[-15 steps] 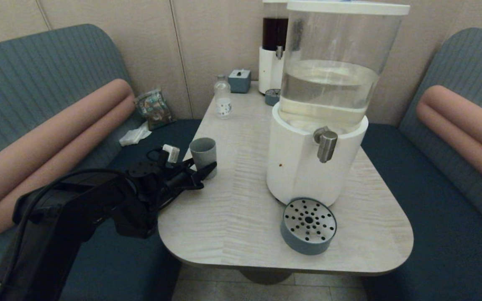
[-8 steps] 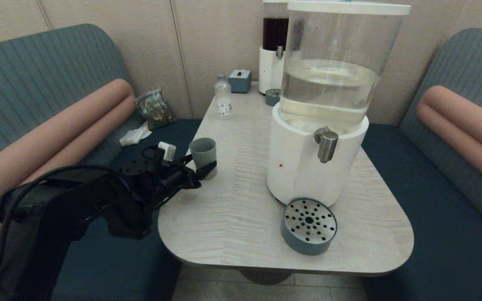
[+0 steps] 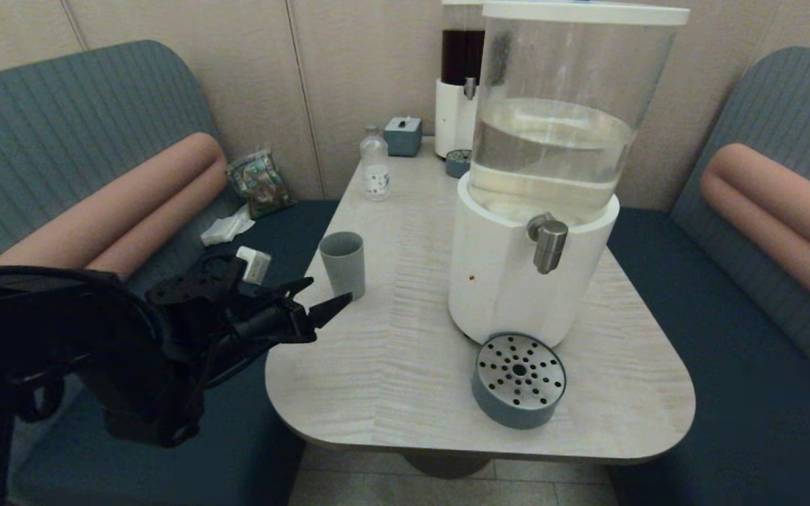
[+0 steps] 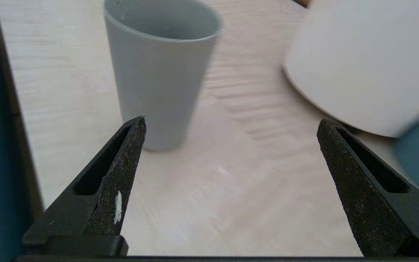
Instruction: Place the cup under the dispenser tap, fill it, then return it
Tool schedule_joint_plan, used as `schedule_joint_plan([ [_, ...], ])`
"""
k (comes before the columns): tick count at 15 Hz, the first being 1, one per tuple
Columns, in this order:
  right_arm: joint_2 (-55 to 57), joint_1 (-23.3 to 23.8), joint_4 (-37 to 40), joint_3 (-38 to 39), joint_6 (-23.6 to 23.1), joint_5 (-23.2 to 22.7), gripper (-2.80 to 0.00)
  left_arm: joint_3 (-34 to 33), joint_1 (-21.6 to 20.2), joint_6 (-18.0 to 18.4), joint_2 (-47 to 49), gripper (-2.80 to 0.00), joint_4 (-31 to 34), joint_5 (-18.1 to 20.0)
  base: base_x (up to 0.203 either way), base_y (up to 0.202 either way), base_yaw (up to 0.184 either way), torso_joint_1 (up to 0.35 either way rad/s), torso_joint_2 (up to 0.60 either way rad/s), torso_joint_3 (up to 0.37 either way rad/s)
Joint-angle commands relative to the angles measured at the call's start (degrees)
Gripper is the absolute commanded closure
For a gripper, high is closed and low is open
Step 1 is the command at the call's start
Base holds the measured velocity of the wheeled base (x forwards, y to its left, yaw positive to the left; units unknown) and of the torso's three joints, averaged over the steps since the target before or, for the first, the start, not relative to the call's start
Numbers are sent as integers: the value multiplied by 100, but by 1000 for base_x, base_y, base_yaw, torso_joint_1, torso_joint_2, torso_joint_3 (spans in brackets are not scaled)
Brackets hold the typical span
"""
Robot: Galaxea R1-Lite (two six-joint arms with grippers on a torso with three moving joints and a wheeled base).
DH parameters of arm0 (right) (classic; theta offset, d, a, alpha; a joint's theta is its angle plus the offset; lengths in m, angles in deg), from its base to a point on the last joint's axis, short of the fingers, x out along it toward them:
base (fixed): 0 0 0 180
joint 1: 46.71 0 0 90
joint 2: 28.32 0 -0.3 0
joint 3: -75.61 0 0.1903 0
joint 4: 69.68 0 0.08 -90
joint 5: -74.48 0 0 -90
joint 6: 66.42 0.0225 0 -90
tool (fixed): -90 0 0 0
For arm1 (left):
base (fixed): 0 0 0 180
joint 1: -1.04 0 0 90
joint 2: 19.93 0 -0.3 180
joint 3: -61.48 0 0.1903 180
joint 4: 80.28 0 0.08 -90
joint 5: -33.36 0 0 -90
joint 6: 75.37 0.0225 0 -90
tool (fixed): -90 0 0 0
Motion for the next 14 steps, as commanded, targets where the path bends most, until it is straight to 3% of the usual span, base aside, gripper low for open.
schedule_joint_plan([
  [1,-20,0,4,-1,-4,0,0,-480,-1,-6,-655,-280,-48,12,0,0,0,0,0,0],
  [4,-20,3,4,-1,-4,0,0,-1244,-1,42,-1374,-280,-48,19,0,0,0,0,0,0],
  [5,-20,0,4,-1,-4,0,0,-1482,-1,53,-1701,0,-48,27,0,0,0,0,0,0],
  [9,-20,0,4,-1,-4,0,0,-2099,-71,9,-3341,0,-48,-28,0,0,0,0,0,0],
  [14,-20,0,4,-1,-4,0,0,-2606,-490,-186,-5872,0,97,-658,0,0,0,0,0,0],
])
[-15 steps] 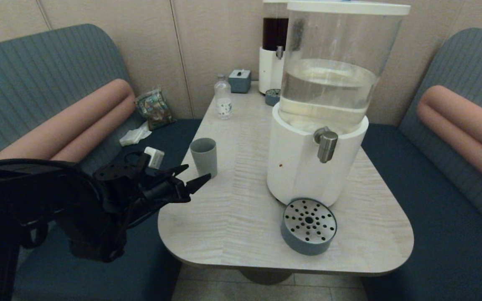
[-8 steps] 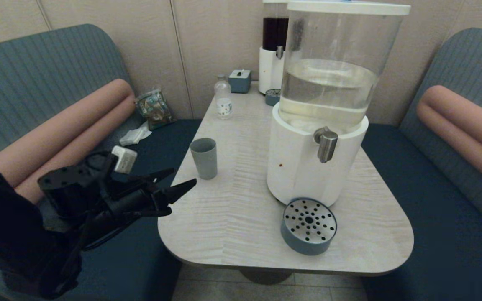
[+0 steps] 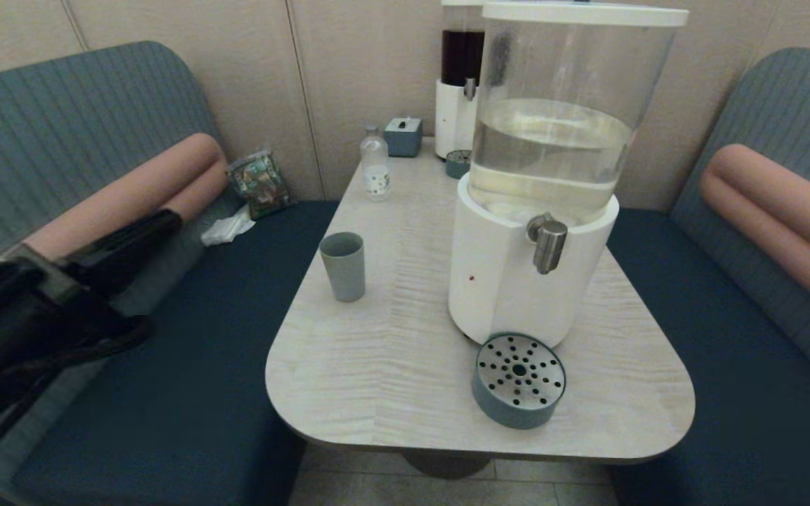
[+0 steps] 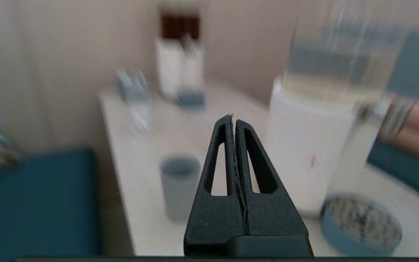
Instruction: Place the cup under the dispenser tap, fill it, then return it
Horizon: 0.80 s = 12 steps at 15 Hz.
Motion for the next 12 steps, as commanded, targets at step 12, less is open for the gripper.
schedule_joint_plan([
  [12,-20,0,3,-1,-2,0,0,-1358,-283,393,-7711,0,6440,-1793,0,0,0,0,0,0],
])
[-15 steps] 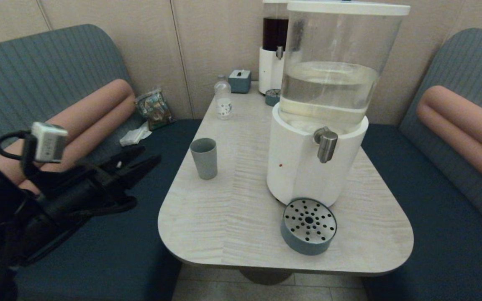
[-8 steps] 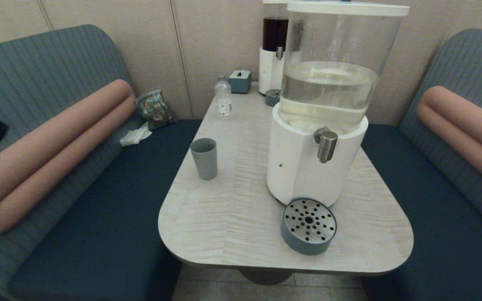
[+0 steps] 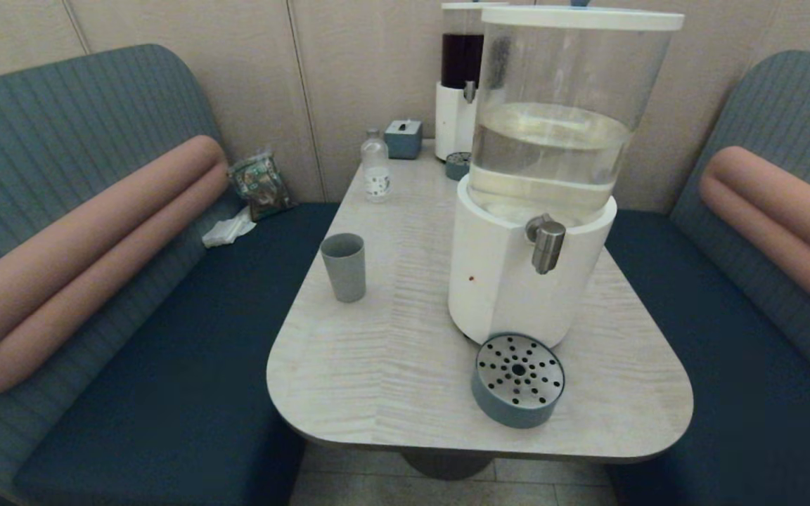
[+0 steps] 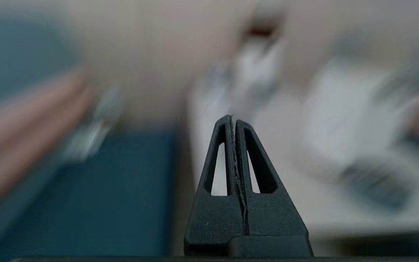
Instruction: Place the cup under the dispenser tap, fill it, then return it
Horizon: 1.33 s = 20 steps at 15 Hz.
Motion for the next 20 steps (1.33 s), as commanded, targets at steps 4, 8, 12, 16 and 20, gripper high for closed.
schedule_joint_plan([
  [4,-20,0,6,-1,-2,2,0,-446,-39,277,-419,0,2038,-972,0,0,0,0,0,0],
  [8,-20,0,6,-1,-2,2,0,-333,-40,684,-402,0,2668,-700,0,0,0,0,0,0],
  [12,-20,0,6,-1,-2,2,0,-373,-40,604,-402,0,2536,-700,0,0,0,0,0,0],
  [16,-29,0,6,-1,7,1,0,-373,-40,596,-402,0,2528,-700,0,0,0,0,0,0],
  [20,-11,0,6,-1,-2,0,0,-373,-40,596,-402,0,2536,-700,0,0,0,0,0,0],
])
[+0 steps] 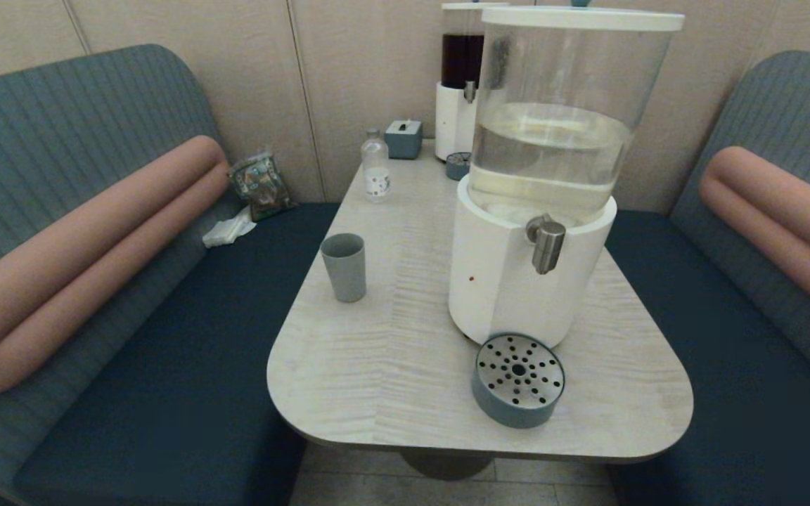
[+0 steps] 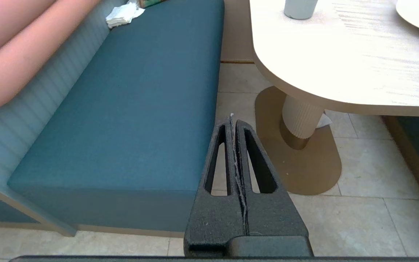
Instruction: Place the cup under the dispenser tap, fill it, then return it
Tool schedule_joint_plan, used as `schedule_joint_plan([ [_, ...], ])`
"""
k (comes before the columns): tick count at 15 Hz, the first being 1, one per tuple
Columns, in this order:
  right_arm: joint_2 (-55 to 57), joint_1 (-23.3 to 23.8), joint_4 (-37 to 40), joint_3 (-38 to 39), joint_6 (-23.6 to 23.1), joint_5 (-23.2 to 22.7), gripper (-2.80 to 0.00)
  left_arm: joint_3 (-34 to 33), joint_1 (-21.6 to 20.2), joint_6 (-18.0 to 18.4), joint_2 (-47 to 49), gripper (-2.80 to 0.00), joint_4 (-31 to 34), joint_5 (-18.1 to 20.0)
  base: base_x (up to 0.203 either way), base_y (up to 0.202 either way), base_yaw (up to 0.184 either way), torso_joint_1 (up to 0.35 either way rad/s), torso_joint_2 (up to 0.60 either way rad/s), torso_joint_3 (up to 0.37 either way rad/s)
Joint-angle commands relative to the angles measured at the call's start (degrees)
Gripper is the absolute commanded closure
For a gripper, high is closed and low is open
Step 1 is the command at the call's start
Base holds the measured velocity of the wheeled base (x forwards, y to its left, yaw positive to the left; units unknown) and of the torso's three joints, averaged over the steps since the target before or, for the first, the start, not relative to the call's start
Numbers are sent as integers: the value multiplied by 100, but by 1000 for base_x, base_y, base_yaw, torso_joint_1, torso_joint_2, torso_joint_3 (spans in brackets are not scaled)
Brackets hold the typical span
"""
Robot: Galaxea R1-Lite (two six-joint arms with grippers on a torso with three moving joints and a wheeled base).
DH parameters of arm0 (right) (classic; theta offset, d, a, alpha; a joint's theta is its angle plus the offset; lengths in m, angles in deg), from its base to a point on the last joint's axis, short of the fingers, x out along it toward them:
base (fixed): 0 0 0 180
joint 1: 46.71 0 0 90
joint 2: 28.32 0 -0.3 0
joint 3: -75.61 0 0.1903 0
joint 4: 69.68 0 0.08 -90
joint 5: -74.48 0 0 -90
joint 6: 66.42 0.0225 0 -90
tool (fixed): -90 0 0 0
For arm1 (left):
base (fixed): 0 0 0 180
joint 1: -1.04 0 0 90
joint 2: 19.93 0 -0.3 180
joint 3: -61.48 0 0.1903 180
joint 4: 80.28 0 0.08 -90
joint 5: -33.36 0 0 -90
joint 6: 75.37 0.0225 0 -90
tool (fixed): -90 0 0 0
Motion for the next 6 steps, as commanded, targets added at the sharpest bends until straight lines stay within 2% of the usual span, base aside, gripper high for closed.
schedule_joint_plan([
  [1,-11,0,6,-1,-11,5,0,0,-2,-4,7,0,3,3,0,0,0,0,0,0],
  [6,-20,0,-12,8,12,-4,0,0,-2,27,12,0,3,14,0,0,0,0,0,0],
])
